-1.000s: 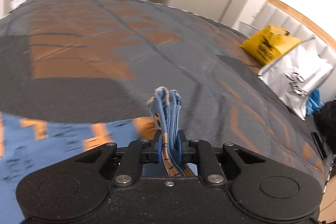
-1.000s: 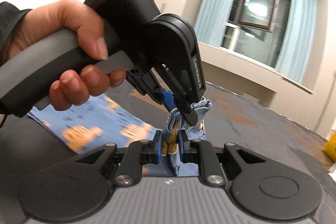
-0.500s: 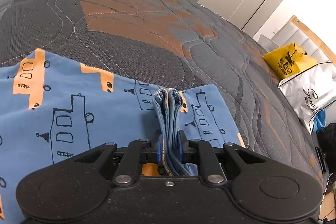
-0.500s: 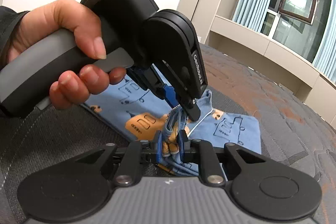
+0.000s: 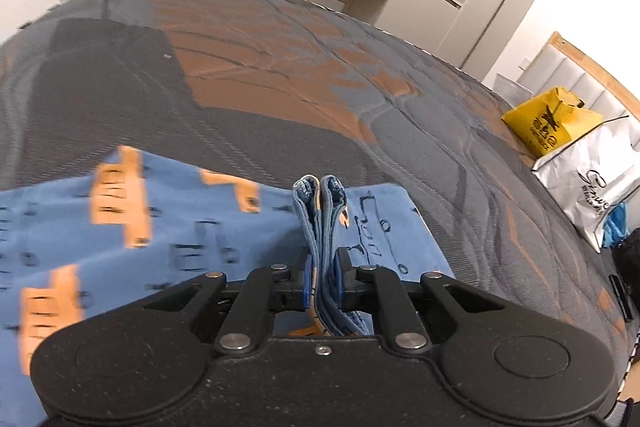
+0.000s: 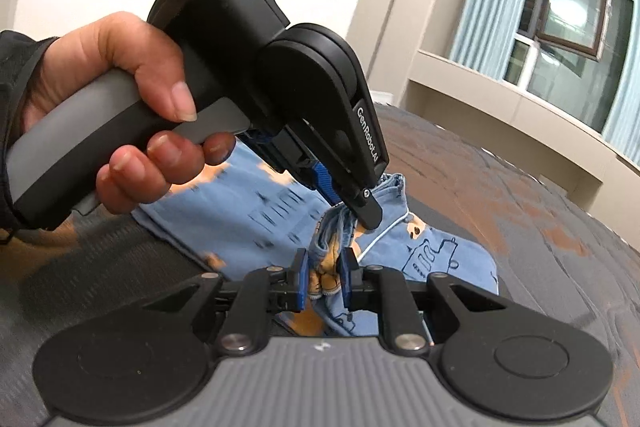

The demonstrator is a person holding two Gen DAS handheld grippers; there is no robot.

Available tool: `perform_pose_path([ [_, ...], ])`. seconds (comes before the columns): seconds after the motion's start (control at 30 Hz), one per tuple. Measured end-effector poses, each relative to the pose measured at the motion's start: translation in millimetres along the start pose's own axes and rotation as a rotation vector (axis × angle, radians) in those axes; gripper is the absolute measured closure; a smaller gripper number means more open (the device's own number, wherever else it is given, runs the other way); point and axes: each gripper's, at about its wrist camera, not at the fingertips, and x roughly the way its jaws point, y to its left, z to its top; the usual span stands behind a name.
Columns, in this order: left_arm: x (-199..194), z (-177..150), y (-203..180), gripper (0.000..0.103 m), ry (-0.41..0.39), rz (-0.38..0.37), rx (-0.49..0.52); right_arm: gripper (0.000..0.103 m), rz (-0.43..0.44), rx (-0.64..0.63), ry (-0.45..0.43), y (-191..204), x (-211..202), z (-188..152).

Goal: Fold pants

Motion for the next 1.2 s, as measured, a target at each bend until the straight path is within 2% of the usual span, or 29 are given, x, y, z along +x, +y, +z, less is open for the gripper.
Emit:
perform_pose_path([
  [0.27,-26,-12,50,0.091,-0.005,0.074,-0.055,0.085,0.105,-0.045,-0.003,38,17,19],
  [0.5,-33,-20,78,0.091,-0.012,0.075,-0.082,0.085,0.152,-0.082,0.015,56,34,22],
  [0.77,-24,-28,86,0.089,-0.021,0.056,-0.092,0.085,0.162,-0.082,0.036,50,45,22],
  [1.03,-24,-30,84,0.088,-0.03,0.057,-0.082,0.083,0.154,-0.095,0.033,60,43,24],
  [1.13,-24,-31,86,0.086,-0.035,0.044,-0.086,0.077,0.16,-0.089,0.033,59,42,24],
  [1.17,-24,-32,86,0.086,-0.04,0.04,-0.085,0.072,0.164,-0.085,0.032,58,42,24],
  [1.2,-25,-32,86,0.081,-0.046,0.035,-0.086,0.066,0.17,-0.08,0.03,57,40,24],
])
